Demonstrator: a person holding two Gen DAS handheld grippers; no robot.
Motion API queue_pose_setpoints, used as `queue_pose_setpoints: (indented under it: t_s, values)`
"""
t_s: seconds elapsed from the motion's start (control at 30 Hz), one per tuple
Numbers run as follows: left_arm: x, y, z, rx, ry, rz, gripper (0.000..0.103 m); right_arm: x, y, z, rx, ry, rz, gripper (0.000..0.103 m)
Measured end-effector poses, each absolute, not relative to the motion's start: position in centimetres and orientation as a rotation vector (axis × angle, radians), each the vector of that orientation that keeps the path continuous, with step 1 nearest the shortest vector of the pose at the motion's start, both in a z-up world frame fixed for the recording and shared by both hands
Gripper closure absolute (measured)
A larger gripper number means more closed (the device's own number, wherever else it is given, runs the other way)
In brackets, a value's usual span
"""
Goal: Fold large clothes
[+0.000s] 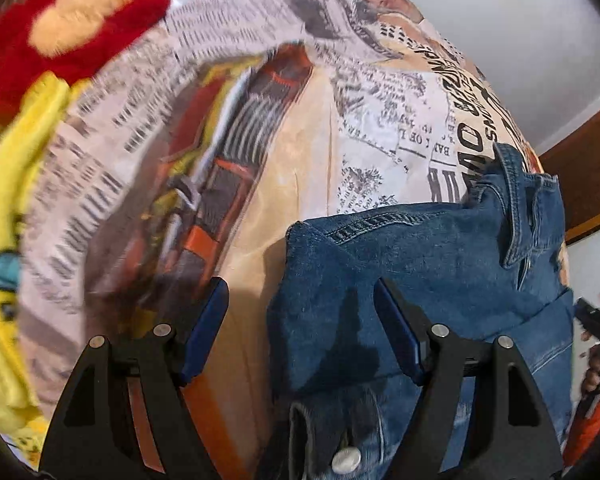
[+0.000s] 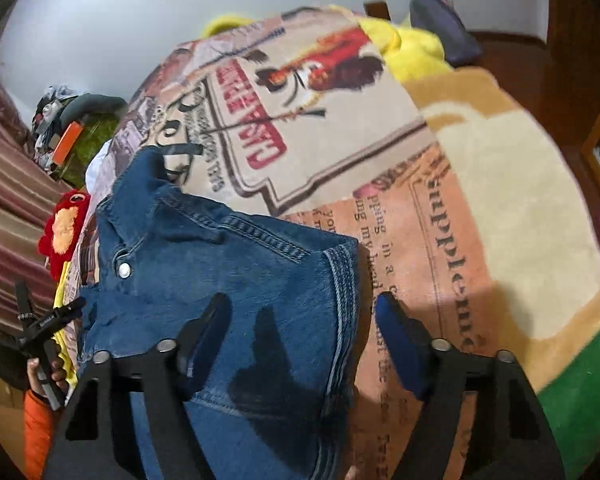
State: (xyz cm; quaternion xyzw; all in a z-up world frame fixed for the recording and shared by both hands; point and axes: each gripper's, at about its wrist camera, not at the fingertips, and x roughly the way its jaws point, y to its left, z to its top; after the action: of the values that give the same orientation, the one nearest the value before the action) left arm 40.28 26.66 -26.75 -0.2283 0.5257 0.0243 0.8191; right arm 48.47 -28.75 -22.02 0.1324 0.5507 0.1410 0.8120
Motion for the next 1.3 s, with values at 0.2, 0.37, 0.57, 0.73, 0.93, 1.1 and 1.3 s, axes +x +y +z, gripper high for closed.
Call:
queue_pose_setpoints:
  t_s: [0.2,0.37,0.57,0.73,0.93,1.1,1.3]
  values:
    - [41.5,27.0,-28.7,-0.522,1.155,0.067,0.037,50.0,-28.6,-24.4,0.324,1.201,0.266,0.058]
    - [42.3,26.7,-28.1,-0.566,1.144,0.018,0.088,50.6,-27.0,-24.2,0.232,1.181,0.257,0.085]
    - [42.6,22.8,-24.1,-0.239,1.081,0.118,0.093,51.6,-25.1,-21.1,0.129,1.095,0.258,0.091]
    - [41.0,21.5,-17.7,-0.148,0.915,0.154,0.093,52.7,-22.7,-16.6,0.037,0.987,0.301,0.092]
    - [40.9,22.5,-12.3,-0.153,0.797,0.166,0.093,54.2,-19.8,-11.8,0.005,0.877,0.345,0.093]
    - [42.9,24.3,-13.2,-0.140,0.810,0.219,0.093,56.3,-17.8,-11.5,-0.021,0.851,0.320,0.093]
    - [45.6,27.5,-18.9,-0.222,0.910,0.273,0.093,59.0,-16.9,-16.2,-0.070,0.919,0.247,0.092]
